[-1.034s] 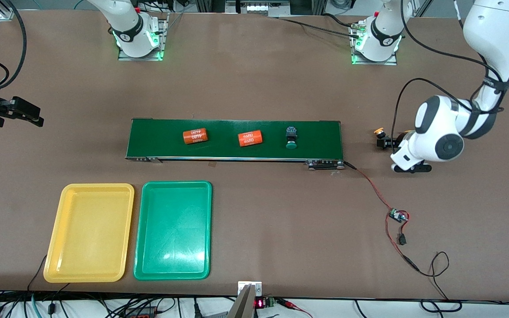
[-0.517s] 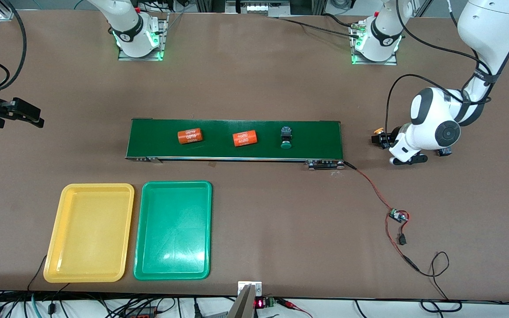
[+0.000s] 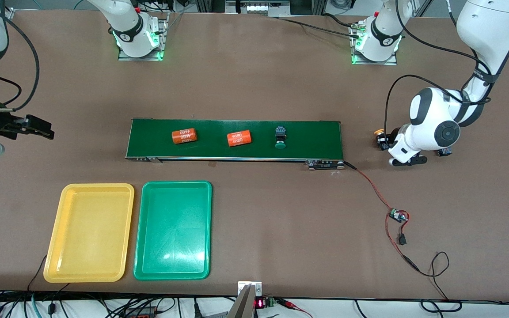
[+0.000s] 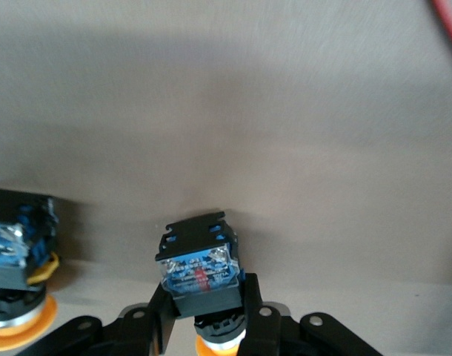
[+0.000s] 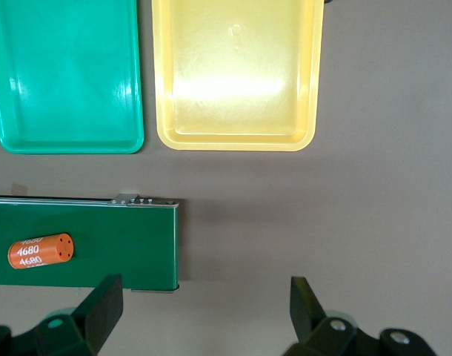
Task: Sort buttons by color to trays
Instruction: 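Grasp a yellow-cap button with the left gripper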
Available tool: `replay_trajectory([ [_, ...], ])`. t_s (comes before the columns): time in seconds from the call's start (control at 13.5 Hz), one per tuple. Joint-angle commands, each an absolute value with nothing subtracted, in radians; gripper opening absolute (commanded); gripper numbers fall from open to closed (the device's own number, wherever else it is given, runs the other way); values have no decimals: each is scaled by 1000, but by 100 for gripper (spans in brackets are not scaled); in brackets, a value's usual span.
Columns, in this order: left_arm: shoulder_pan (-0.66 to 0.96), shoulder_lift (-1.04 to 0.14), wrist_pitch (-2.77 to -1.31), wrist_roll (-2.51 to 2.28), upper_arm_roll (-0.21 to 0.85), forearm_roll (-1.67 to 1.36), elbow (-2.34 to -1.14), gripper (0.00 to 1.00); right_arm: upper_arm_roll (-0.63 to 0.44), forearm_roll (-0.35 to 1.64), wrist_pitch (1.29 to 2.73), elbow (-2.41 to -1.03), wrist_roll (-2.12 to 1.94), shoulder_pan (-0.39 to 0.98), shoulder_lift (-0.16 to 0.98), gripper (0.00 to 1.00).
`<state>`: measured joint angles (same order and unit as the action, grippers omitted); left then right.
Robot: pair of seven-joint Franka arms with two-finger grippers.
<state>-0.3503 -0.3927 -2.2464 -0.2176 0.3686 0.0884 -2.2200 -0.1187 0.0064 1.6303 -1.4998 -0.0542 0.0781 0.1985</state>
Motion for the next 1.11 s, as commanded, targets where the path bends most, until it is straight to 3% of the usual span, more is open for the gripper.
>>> replay_trajectory([
  [0.0,-330,-359,-2059,-207,417,60,-2087,16,-115,22,1638,-1502,-49,72,206,100],
  [0.22,-305,-368,-2023,-221,558,57,-2014,16,-115,12,1649,-1502,-43,72,221,100],
  [0.44,-259,-403,-2100,-235,639,-12,-2009,17,-115,15,1643,-1503,-32,72,229,100],
  [0.74,-134,-434,-2207,-349,650,-49,-2020,20,-115,24,1635,-1505,-20,68,230,100],
  [0.96,-135,-456,-2233,-351,634,-35,-2019,25,-114,26,1634,-1505,-20,80,230,100],
  [1.03,-135,-454,-2233,-354,630,-35,-2019,35,-110,26,1629,-1508,-18,84,232,100],
])
